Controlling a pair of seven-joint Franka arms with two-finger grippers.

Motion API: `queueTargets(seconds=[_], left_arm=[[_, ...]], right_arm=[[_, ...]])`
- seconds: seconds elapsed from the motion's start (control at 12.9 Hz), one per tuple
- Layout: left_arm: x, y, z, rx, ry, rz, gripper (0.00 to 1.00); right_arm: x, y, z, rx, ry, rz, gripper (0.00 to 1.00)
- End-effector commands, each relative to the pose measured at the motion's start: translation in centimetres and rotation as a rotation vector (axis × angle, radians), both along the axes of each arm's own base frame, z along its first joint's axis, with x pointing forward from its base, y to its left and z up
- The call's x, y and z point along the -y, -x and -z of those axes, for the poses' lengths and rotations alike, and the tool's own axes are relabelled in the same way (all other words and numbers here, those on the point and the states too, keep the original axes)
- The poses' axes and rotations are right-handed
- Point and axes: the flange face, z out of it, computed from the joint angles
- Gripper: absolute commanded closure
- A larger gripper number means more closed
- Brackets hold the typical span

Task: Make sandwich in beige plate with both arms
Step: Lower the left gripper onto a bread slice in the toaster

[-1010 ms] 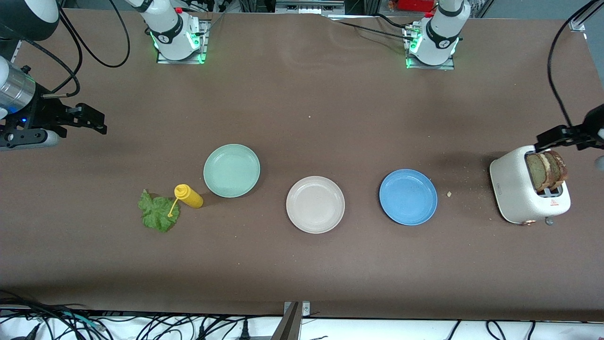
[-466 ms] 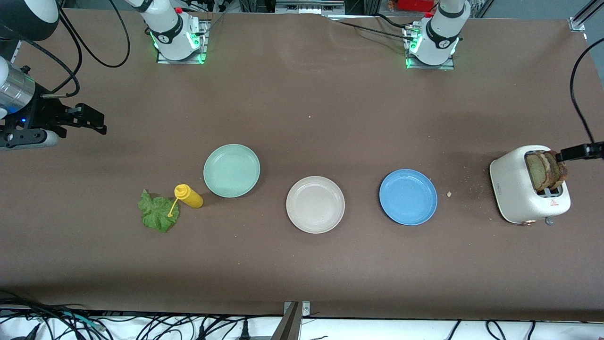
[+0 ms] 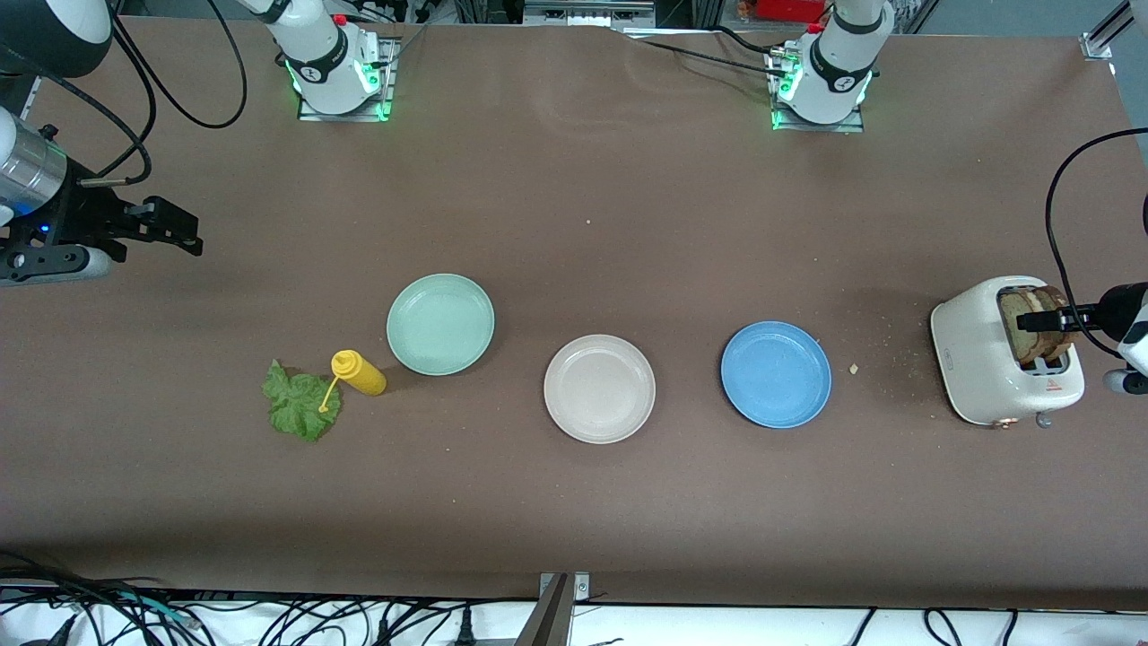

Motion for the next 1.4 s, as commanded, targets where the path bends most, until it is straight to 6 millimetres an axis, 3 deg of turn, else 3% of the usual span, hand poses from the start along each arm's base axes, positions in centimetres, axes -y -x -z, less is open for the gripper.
queueTargets(seconds=[0.0,0.23,0.54,0.93,1.17,1.32], left_arm=[[-1.8,1.1,0.9,-0.041,-0.036,0.013,0.21],[-2.0,1.1,2.1,-0.062,-0.044,0.012,0.22],[-0.9,0.7,2.0,-0.058,-0.045,0.019,0.25],[-0.9,0.5,2.7,-0.061,-0.046,0.019,0.27],[0.5,0.0,2.5,-0.058,-0.049,0.041,0.27],[0.0,0.4,3.3,-0.075,-0.047,0.033,0.31]], right_arm=[[0.1,0.4,-0.3,0.010,0.003,-0.004,0.00],[0.1,0.4,-0.4,0.012,0.002,-0.002,0.00],[0.1,0.4,-0.4,0.012,0.002,-0.001,0.00],[0.1,0.4,-0.4,0.012,0.002,0.001,0.00],[0.1,0.4,-0.4,0.012,0.002,0.001,0.00],[0.1,0.4,-0.4,0.012,0.002,0.001,0.00]])
